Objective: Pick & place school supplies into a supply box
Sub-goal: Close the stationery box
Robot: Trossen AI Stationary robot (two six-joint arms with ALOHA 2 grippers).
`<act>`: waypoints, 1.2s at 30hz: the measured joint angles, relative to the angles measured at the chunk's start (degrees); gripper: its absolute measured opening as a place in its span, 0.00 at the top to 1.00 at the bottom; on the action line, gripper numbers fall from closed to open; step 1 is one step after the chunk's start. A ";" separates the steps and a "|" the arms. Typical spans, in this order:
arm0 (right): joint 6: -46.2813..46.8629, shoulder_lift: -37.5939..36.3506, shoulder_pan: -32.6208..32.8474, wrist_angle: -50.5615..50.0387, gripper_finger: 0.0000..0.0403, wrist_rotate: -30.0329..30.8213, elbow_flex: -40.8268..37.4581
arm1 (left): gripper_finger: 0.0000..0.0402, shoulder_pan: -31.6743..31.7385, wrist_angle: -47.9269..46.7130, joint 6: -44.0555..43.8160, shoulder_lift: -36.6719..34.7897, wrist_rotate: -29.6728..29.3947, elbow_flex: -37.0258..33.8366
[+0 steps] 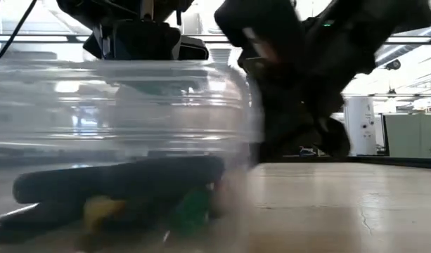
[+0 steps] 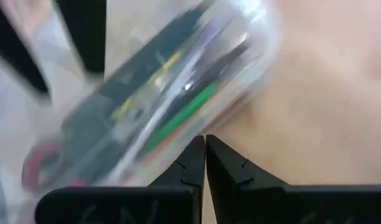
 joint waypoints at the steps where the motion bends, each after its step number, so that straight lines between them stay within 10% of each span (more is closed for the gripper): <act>1: -0.04 -0.24 -0.47 0.12 0.98 0.25 0.00 | 0.77 0.00 -0.11 0.00 0.04 0.17 -0.16; 19: -7.06 -10.17 -0.92 -3.90 0.98 0.29 0.23 | 0.77 1.55 -3.92 1.98 -0.17 -2.56 -2.26; 36: -1.49 -0.85 -0.80 5.40 0.98 -7.23 0.41 | 0.77 3.04 -4.10 2.89 -3.86 -2.94 -1.76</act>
